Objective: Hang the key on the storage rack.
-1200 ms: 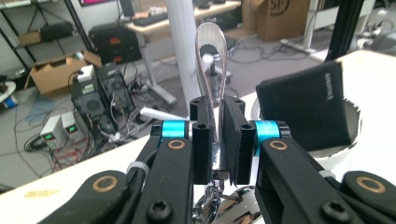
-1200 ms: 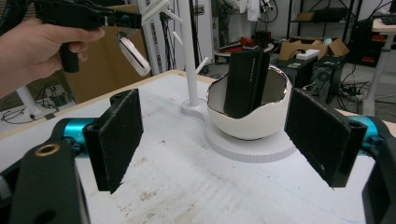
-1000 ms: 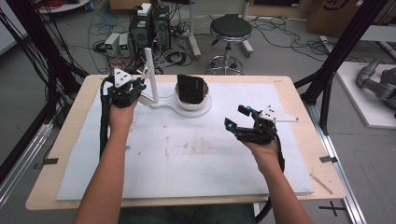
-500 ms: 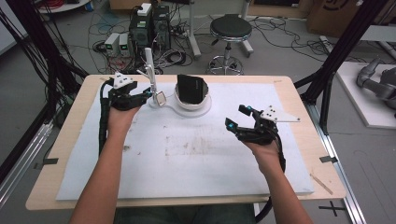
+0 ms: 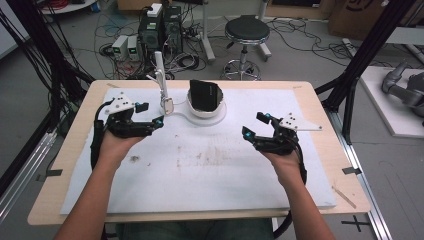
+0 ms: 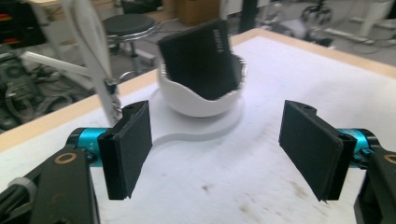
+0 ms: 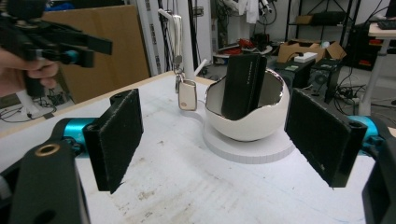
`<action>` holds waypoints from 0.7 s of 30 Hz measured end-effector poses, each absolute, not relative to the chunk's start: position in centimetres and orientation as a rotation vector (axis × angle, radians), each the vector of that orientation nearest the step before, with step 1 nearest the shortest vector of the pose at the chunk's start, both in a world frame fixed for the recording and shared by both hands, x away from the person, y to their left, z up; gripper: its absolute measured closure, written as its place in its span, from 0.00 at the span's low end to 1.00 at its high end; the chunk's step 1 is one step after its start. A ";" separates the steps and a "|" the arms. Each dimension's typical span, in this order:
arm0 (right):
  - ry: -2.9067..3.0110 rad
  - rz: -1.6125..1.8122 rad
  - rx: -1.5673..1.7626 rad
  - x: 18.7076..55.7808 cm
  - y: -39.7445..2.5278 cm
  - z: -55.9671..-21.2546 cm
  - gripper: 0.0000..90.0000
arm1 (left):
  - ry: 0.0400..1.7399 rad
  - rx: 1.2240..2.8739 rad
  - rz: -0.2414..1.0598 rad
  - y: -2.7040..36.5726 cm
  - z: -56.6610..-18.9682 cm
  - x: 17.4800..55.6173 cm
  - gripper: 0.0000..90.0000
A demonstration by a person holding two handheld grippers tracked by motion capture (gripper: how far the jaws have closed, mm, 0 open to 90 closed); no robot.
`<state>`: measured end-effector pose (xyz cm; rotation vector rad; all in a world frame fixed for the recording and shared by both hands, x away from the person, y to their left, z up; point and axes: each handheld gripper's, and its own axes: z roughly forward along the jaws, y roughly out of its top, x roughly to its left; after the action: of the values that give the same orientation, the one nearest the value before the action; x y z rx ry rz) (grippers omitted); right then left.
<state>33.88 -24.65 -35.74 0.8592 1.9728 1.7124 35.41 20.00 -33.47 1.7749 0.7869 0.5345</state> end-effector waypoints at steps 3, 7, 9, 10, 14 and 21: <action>1.976 1.707 0.860 33.9 -24.6 -35.8 0.22 | 0.771 1.772 0.505 20.5 -34.1 34.4 0.28; 1.982 1.692 0.860 34.0 -24.7 -36.0 0.22 | 0.745 1.761 0.463 21.5 -35.5 33.3 0.27; 1.990 1.683 0.861 34.1 -24.7 -36.1 0.22 | 0.736 1.759 0.443 21.8 -36.2 33.2 0.26; 1.993 1.683 0.864 34.2 -24.8 -36.2 0.22 | 0.746 1.768 0.443 22.0 -36.3 33.2 0.26; 2.000 1.674 0.889 34.3 -25.0 -36.6 0.22 | 0.732 1.738 0.409 22.3 -36.8 33.2 0.24; 2.011 1.654 0.878 34.3 -24.7 -36.7 0.22 | 0.711 1.756 0.418 21.8 -37.5 33.2 0.23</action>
<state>34.34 -24.67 -36.71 0.8778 2.0111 1.6543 33.17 21.85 -37.52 1.7563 0.7108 0.4182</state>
